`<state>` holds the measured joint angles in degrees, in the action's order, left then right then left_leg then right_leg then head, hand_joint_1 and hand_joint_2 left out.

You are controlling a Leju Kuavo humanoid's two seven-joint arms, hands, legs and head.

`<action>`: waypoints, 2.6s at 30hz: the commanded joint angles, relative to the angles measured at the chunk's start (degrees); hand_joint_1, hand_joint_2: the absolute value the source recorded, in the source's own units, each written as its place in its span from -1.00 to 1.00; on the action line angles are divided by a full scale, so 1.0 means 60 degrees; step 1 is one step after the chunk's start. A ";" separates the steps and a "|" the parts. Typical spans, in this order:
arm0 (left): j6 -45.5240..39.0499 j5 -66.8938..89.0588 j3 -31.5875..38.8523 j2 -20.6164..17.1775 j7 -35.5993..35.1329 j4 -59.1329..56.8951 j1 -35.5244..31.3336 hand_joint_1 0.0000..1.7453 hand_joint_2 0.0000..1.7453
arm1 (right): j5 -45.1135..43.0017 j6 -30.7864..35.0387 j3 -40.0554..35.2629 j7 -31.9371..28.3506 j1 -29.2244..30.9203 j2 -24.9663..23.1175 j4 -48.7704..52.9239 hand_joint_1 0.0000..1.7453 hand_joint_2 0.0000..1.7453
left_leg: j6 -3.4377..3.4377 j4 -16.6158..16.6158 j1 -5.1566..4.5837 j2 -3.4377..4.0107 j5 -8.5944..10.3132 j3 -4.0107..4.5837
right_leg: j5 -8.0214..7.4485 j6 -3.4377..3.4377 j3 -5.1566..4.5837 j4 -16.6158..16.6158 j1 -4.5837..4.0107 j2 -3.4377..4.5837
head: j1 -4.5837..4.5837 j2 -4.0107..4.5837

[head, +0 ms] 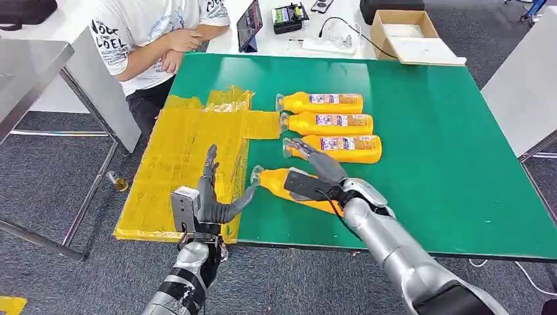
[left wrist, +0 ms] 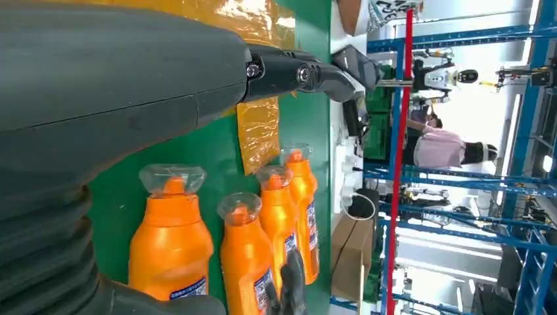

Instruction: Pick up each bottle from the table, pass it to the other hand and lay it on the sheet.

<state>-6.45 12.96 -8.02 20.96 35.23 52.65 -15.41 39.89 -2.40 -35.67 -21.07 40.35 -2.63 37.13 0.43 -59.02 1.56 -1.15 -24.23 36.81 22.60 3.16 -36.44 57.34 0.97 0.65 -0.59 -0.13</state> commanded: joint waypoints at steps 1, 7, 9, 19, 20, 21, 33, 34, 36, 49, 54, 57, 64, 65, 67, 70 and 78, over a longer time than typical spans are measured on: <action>-0.0028 -0.0088 -0.0030 -0.0160 -0.0052 -0.0636 -0.0452 -1.00 1.00 | 0.0106 -0.0091 -0.0815 0.0097 0.0615 -0.1063 -0.1991 -1.00 1.00 | -0.0018 0.0006 -0.0008 0.0036 -0.0014 -0.0037 | 0.0005 -0.0011 0.0031 -0.0008 0.0003 0.0018 | 0.0004 0.0000; -0.0112 -0.0054 0.0160 -0.0160 -0.0056 -0.0320 -0.0208 -1.00 1.00 | 0.0322 0.0243 -0.1005 0.0258 0.0649 -0.0679 -0.1710 -1.00 1.00 | -0.0016 0.0004 -0.0022 0.0007 -0.0010 -0.0023 | 0.0006 -0.0015 0.0029 -0.0013 0.0011 -0.0010 | 0.0004 0.0000; -0.0121 -0.0021 0.0271 -0.0174 -0.0068 -0.0147 -0.0050 -1.00 1.00 | 0.0358 0.0386 -0.0962 0.0359 0.0655 -0.0488 -0.1434 -1.00 1.00 | -0.0027 0.0012 -0.0023 0.0030 -0.0023 -0.0069 | 0.0013 -0.0029 0.0071 -0.0022 0.0006 -0.0002 | 0.0004 0.0000; -0.0113 0.0135 0.0497 -0.0160 -0.0150 0.0339 0.0297 -1.00 1.00 | 0.0885 0.0915 -0.0834 0.0937 0.0493 0.0014 -0.0428 -1.00 1.00 | -0.0025 0.0004 -0.0022 0.0015 -0.0020 -0.0040 | 0.0012 -0.0016 0.0048 -0.0017 0.0007 -0.0009 | 0.0000 0.0000; -0.0124 0.0162 0.0524 -0.0160 -0.0167 0.0405 0.0341 -1.00 1.00 | 0.1051 0.1051 -0.0834 0.1070 0.0429 0.0064 -0.0280 -1.00 1.00 | -0.0022 0.0006 -0.0023 0.0012 -0.0015 -0.0032 | 0.0009 -0.0013 0.0038 -0.0017 0.0010 -0.0009 | 0.0000 0.0000; -0.0119 0.0194 0.0540 -0.0160 -0.0198 0.0511 0.0414 -1.00 1.00 | 0.1323 0.1179 -0.0854 0.1309 0.0319 0.0099 -0.0098 -1.00 1.00 | -0.0021 0.0006 -0.0022 0.0011 -0.0014 -0.0027 | 0.0007 -0.0012 0.0035 -0.0017 0.0010 -0.0009 | 0.0003 0.0000; -0.0017 0.0226 0.0496 -0.0160 -0.0256 0.0418 0.0357 -1.00 1.00 | 0.1445 0.0748 -0.0671 0.1378 0.0384 0.0018 -0.0875 -1.00 1.00 | -0.0018 0.0006 -0.0020 0.0008 -0.0012 -0.0023 | 0.0005 -0.0010 0.0031 -0.0018 0.0008 -0.0008 | 0.0004 0.0000; -0.0017 0.0226 0.0496 -0.0160 -0.0256 0.0418 0.0357 -1.00 1.00 | 0.1445 0.0748 -0.0671 0.1378 0.0384 0.0018 -0.0875 -1.00 1.00 | -0.0026 0.0013 -0.0021 0.0018 -0.0022 -0.0058 | 0.0014 -0.0020 0.0063 -0.0025 0.0004 -0.0008 | 0.0000 0.0000; -0.0015 0.0226 0.0482 -0.0160 -0.0256 0.0408 0.0355 -1.00 1.00 | 0.1447 0.0699 -0.0662 0.1385 0.0394 -0.0010 -0.0961 -1.00 1.00 | -0.0020 0.0008 -0.0021 0.0011 -0.0016 -0.0035 | 0.0009 -0.0013 0.0041 -0.0019 0.0008 -0.0009 | 0.0004 0.0000; -0.0005 0.0226 0.0456 -0.0160 -0.0239 0.0205 0.0323 -1.00 1.00 | 0.1319 0.0020 -0.0717 0.1529 0.0656 0.0281 -0.1949 -1.00 1.00 | -0.0027 0.0014 -0.0023 0.0013 -0.0020 -0.0060 | 0.0013 -0.0021 0.0068 -0.0025 0.0007 -0.0014 | 0.0000 0.0000; -0.0015 0.0225 0.0412 -0.0160 -0.0243 0.0238 0.0337 -1.00 1.00 | 0.1318 0.0007 -0.0728 0.1632 0.0620 0.0306 -0.2001 -1.00 1.00 | -0.0030 0.0019 -0.0026 0.0020 -0.0026 -0.0076 | 0.0019 -0.0025 0.0081 -0.0027 0.0008 -0.0012 | 0.0000 0.0000; -0.0008 0.0223 0.0413 -0.0160 -0.0258 0.0250 0.0360 -1.00 1.00 | 0.1325 -0.0032 -0.0771 0.1695 0.0629 0.0375 -0.2008 -1.00 1.00 | -0.0021 0.0010 -0.0025 0.0011 -0.0017 -0.0041 | 0.0011 -0.0014 0.0047 -0.0018 0.0012 -0.0009 | 0.0004 0.0000; 0.0003 0.0230 0.0398 -0.0160 -0.0271 0.0316 0.0398 -1.00 1.00 | 0.1339 -0.0131 -0.0847 0.1748 0.0676 0.0516 -0.1961 -1.00 1.00 | -0.0029 0.0014 -0.0025 0.0022 -0.0023 -0.0064 | 0.0013 -0.0020 0.0070 -0.0027 0.0008 -0.0008 | 0.0000 0.0000; 0.0003 0.0230 0.0398 -0.0160 -0.0271 0.0316 0.0398 -1.00 1.00 | 0.1339 -0.0131 -0.0847 0.1748 0.0676 0.0516 -0.1961 -1.00 1.00 | -0.0017 0.0007 -0.0026 0.0004 -0.0009 -0.0020 | 0.0005 -0.0008 0.0027 -0.0015 0.0016 -0.0011 | 0.0004 0.0000; 0.0002 0.0222 0.0378 -0.0160 -0.0287 0.0289 0.0389 -1.00 1.00 | 0.1325 -0.0200 -0.0900 0.1779 0.0692 0.0534 -0.1966 -1.00 1.00 | -0.0019 0.0007 -0.0025 0.0006 -0.0013 -0.0030 | 0.0008 -0.0012 0.0038 -0.0016 0.0013 -0.0013 | 0.0000 0.0000; 0.0002 0.0210 0.0346 -0.0160 -0.0295 0.0248 0.0362 -1.00 1.00 | 0.1243 -0.0439 -0.0990 0.1801 0.0784 0.0623 -0.2032 -1.00 1.00 | -0.0018 0.0007 -0.0025 0.0007 -0.0012 -0.0027 | 0.0007 -0.0011 0.0034 -0.0016 0.0013 -0.0011 | 0.0000 0.0000; -0.0019 0.0173 0.0302 -0.0160 -0.0289 0.0182 0.0330 -1.00 1.00 | 0.1124 -0.0898 -0.1149 0.1645 0.0998 0.0866 -0.2071 -1.00 1.00 | -0.0016 0.0004 -0.0024 -0.0001 -0.0006 -0.0012 | 0.0002 -0.0006 0.0020 -0.0015 0.0015 -0.0013 | 0.0000 0.0000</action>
<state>-6.78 14.25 -5.73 20.74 33.81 56.02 -12.91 46.88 -6.58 -39.56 -10.82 43.29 0.85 28.28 0.40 -59.04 1.45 -1.18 -24.25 36.85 22.58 3.19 -36.44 57.30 1.05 0.62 -0.59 -0.13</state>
